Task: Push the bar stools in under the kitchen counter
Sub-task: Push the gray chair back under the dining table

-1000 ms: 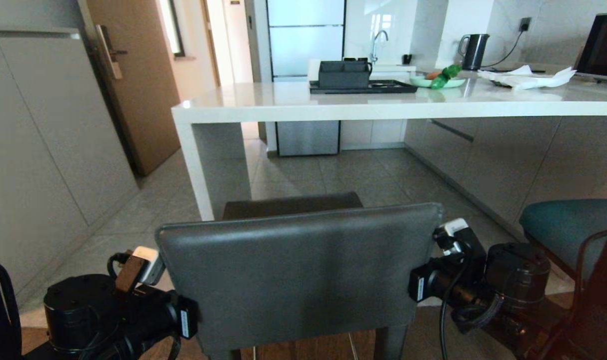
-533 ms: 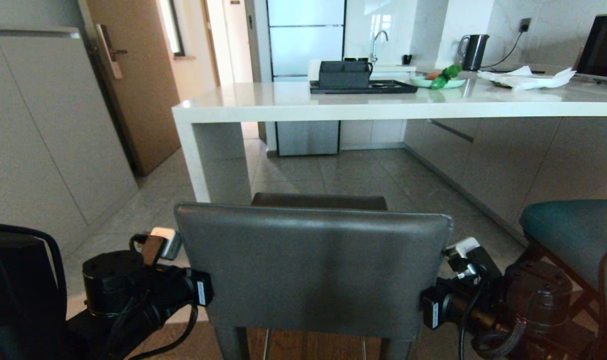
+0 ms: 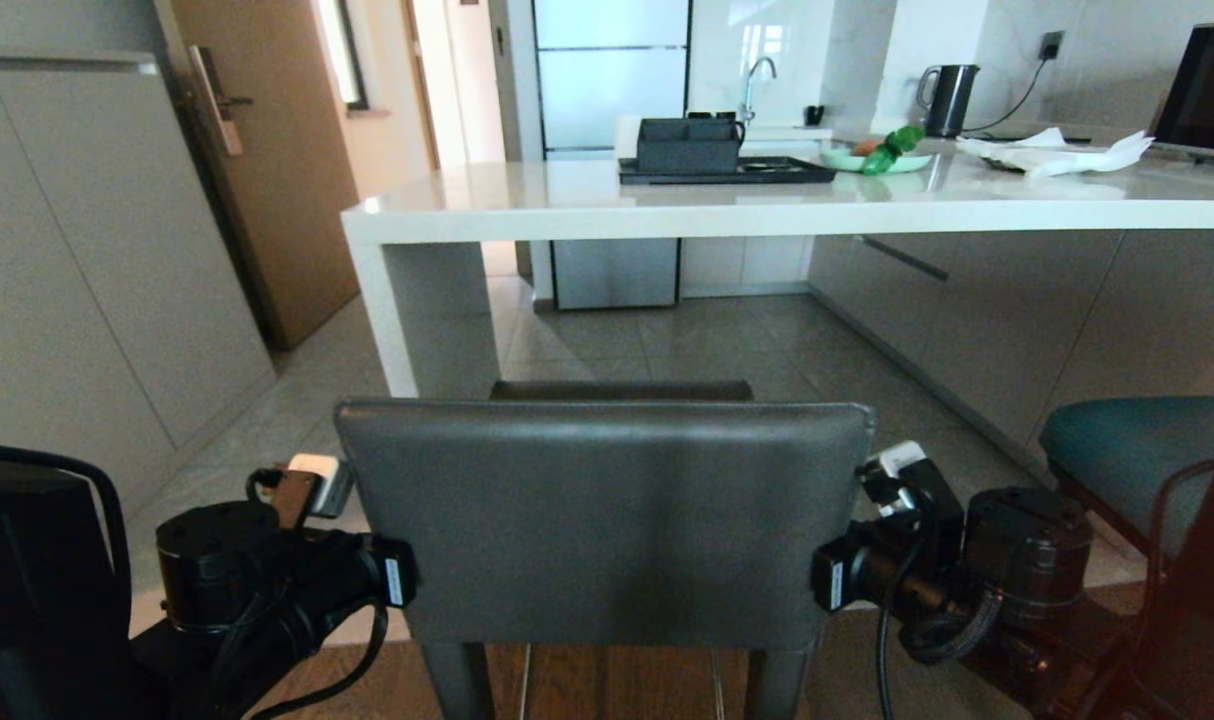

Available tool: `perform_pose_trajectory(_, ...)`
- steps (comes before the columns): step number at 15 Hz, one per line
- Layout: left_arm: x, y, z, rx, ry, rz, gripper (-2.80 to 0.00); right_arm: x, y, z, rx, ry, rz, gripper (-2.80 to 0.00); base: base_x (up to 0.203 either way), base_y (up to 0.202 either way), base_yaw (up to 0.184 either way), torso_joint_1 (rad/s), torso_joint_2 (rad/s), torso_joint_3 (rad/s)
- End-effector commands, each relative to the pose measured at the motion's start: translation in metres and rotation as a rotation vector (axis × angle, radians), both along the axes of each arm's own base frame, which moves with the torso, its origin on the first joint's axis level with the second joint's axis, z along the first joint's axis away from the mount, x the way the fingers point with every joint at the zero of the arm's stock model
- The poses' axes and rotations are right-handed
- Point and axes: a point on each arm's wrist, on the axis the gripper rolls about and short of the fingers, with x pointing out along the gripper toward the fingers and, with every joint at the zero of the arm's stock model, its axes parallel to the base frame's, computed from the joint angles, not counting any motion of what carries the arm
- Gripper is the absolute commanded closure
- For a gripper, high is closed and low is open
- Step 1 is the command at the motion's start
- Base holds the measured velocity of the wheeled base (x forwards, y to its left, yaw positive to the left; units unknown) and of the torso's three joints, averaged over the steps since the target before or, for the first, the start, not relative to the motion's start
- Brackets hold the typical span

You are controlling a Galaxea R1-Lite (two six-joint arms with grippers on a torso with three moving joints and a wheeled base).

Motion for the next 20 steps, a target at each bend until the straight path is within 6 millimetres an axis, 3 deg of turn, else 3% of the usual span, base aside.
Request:
perform_pose_trajectory(1,-0.002,0.002,0.002,-0.004,-0.008,0.002,0.00,0.011,0.006,-0.003,0.013,-0.019,0.000,0.00,0.000,0.000,0.000,0.000,0.00,0.000)
perform_pose_trajectory(15,0.000,0.001,0.004,-0.006,-0.018,0.003,0.00,0.004,0.000,-0.009,-0.010,0.019,-0.007,0.00,0.000,0.000,0.000,0.000,0.00,0.000)
perform_pose_trajectory(20,-0.001,0.002,0.003,-0.003,-0.011,0.003,0.00,0.004,0.000,-0.009,-0.009,0.019,-0.005,0.00,0.175,0.000,0.002,-0.001,0.00,0.006)
